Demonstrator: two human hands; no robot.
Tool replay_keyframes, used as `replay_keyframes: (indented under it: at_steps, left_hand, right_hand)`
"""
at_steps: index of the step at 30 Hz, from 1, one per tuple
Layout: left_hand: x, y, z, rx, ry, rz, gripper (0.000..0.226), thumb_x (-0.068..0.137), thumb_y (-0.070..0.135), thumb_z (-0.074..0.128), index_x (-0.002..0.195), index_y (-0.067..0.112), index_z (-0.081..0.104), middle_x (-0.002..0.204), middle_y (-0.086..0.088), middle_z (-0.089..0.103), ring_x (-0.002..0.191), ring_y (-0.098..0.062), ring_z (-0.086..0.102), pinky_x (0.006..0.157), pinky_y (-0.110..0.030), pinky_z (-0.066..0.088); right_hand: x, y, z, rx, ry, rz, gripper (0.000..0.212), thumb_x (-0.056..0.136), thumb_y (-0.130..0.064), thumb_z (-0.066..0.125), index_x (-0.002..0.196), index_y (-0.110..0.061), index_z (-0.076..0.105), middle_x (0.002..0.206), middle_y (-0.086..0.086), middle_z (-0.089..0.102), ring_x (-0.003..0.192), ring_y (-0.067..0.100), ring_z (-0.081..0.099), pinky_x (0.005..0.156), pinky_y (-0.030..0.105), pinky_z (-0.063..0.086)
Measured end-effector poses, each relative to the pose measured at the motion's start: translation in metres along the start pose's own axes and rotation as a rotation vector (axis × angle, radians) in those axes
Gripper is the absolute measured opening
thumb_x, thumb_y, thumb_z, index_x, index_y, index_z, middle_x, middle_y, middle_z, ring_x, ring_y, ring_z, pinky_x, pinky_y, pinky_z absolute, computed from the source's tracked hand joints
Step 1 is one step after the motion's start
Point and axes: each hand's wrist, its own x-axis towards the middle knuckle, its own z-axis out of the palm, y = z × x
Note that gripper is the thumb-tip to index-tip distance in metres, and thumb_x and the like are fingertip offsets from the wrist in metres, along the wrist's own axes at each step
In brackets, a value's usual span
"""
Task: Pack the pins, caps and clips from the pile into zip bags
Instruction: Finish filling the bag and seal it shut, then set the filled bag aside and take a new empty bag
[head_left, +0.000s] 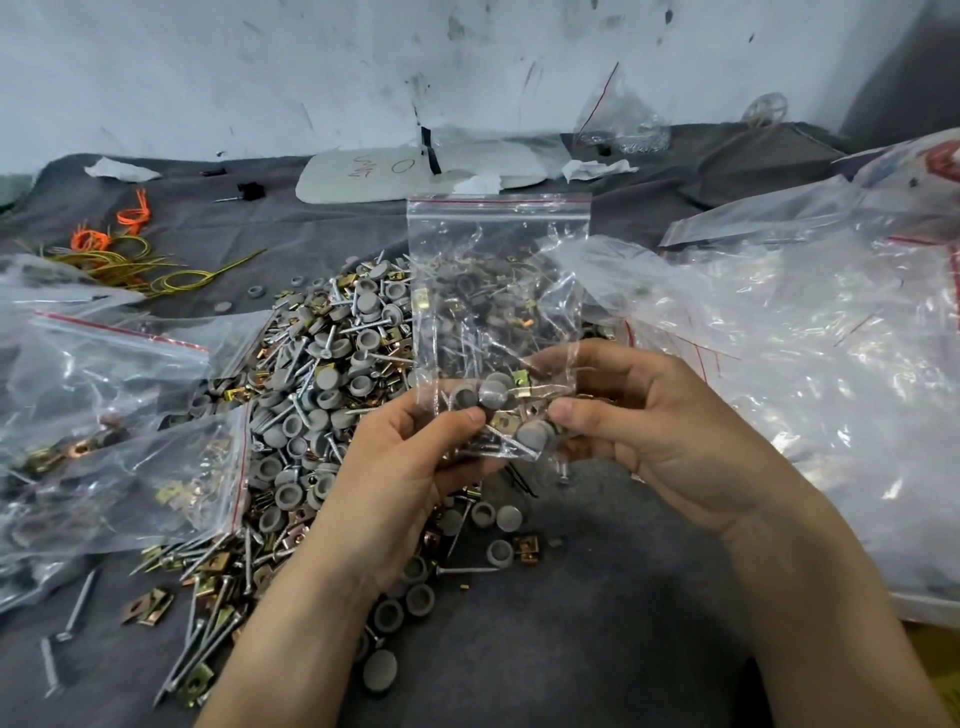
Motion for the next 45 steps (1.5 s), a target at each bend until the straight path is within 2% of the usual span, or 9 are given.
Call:
replay_keyframes:
  at_steps: [11, 18, 22, 27, 32, 35, 39, 41, 45]
  left_hand:
    - [-0.002, 0.003, -0.002, 0.059, -0.037, 0.072, 0.016, 0.077, 0.034, 0.067, 0.083, 0.021, 0.073, 0.075, 0.002, 0.069, 0.066, -0.010, 0.065, 0.054, -0.022, 0.053]
    - [-0.022, 0.043, -0.048, 0.418, 0.233, 0.173, 0.023, 0.080, 0.027, 0.057, 0.062, 0.023, 0.072, 0.068, 0.007, 0.069, 0.061, -0.006, 0.060, 0.061, -0.029, 0.045]
    - [-0.038, 0.087, -0.108, 0.775, 0.550, 0.203, 0.034, 0.079, 0.031, 0.056, 0.050, 0.015, 0.062, 0.050, -0.001, 0.055, 0.040, -0.013, 0.047, 0.039, -0.020, 0.036]
    - [-0.014, 0.090, -0.158, 1.476, 0.400, -0.192, 0.044, 0.100, 0.021, 0.052, 0.058, 0.009, 0.053, 0.057, -0.005, 0.053, 0.056, -0.019, 0.049, 0.060, -0.028, 0.038]
    - [-0.021, 0.095, -0.164, 1.522, 0.583, -0.082, 0.047, 0.096, 0.017, 0.055, 0.049, 0.009, 0.050, 0.046, -0.004, 0.049, 0.047, -0.020, 0.045, 0.050, -0.023, 0.033]
    - [-0.035, 0.119, -0.176, 1.390, 0.862, 0.030, 0.044, 0.090, 0.016, 0.055, 0.047, 0.008, 0.057, 0.032, 0.002, 0.050, 0.046, -0.019, 0.053, 0.052, -0.022, 0.037]
    - [-0.039, 0.146, -0.193, 0.963, 0.936, 0.091, 0.018, 0.092, 0.009, 0.053, 0.099, 0.000, 0.068, 0.073, -0.018, 0.065, 0.061, -0.030, 0.060, 0.053, -0.030, 0.058]
    - [-0.034, 0.149, -0.196, 0.881, 0.939, 0.027, 0.038, 0.096, 0.010, 0.055, 0.133, 0.009, 0.048, 0.103, -0.024, 0.058, 0.080, -0.037, 0.062, 0.066, -0.040, 0.061]
    - [-0.024, 0.119, -0.166, 1.242, 0.977, 0.004, 0.064, 0.095, 0.024, 0.060, 0.149, 0.017, 0.028, 0.160, -0.019, 0.007, 0.136, -0.050, 0.032, 0.112, -0.053, 0.030]
  right_hand:
    - [0.011, 0.005, 0.007, -0.077, 0.164, 0.016, 0.084, 0.030, -0.065, 0.088, 0.103, -0.023, 0.073, 0.098, 0.003, 0.074, 0.091, 0.022, 0.070, 0.075, 0.042, 0.058]
    - [0.011, -0.008, 0.006, -0.004, 0.117, -0.014, 0.060, 0.047, -0.056, 0.086, 0.096, -0.022, 0.076, 0.089, 0.012, 0.072, 0.070, 0.018, 0.068, 0.058, 0.026, 0.057]
    - [0.009, -0.009, -0.005, -0.001, 0.164, 0.014, 0.029, 0.074, -0.036, 0.065, 0.096, -0.020, 0.075, 0.091, 0.010, 0.073, 0.072, 0.018, 0.069, 0.057, 0.025, 0.057]
    - [0.005, -0.012, -0.014, 0.013, 0.233, 0.018, 0.034, 0.075, -0.032, 0.064, 0.101, -0.012, 0.072, 0.086, 0.009, 0.072, 0.068, 0.016, 0.067, 0.055, 0.022, 0.056]
    - [-0.006, -0.019, -0.037, 0.066, 0.329, -0.052, 0.018, 0.081, -0.026, 0.063, 0.084, -0.013, 0.074, 0.073, 0.003, 0.072, 0.063, 0.014, 0.068, 0.057, 0.021, 0.057]
    - [-0.007, -0.013, -0.060, -0.301, 0.589, -0.060, 0.011, 0.089, -0.021, 0.064, 0.091, -0.013, 0.071, 0.075, 0.006, 0.071, 0.066, 0.022, 0.066, 0.063, 0.028, 0.059]
    - [-0.002, -0.006, -0.070, -0.827, 0.789, -0.042, 0.014, 0.083, -0.026, 0.071, 0.093, -0.016, 0.072, 0.095, 0.010, 0.070, 0.086, 0.029, 0.062, 0.081, 0.037, 0.047]
    - [0.004, -0.003, -0.070, -0.931, 0.730, -0.003, 0.016, 0.079, -0.024, 0.076, 0.093, -0.017, 0.074, 0.108, 0.017, 0.068, 0.100, 0.035, 0.060, 0.085, 0.038, 0.045]
    - [0.016, 0.013, -0.072, -1.120, 0.565, 0.220, 0.022, 0.078, -0.026, 0.076, 0.099, -0.021, 0.073, 0.118, 0.015, 0.063, 0.111, 0.037, 0.055, 0.089, 0.036, 0.043]
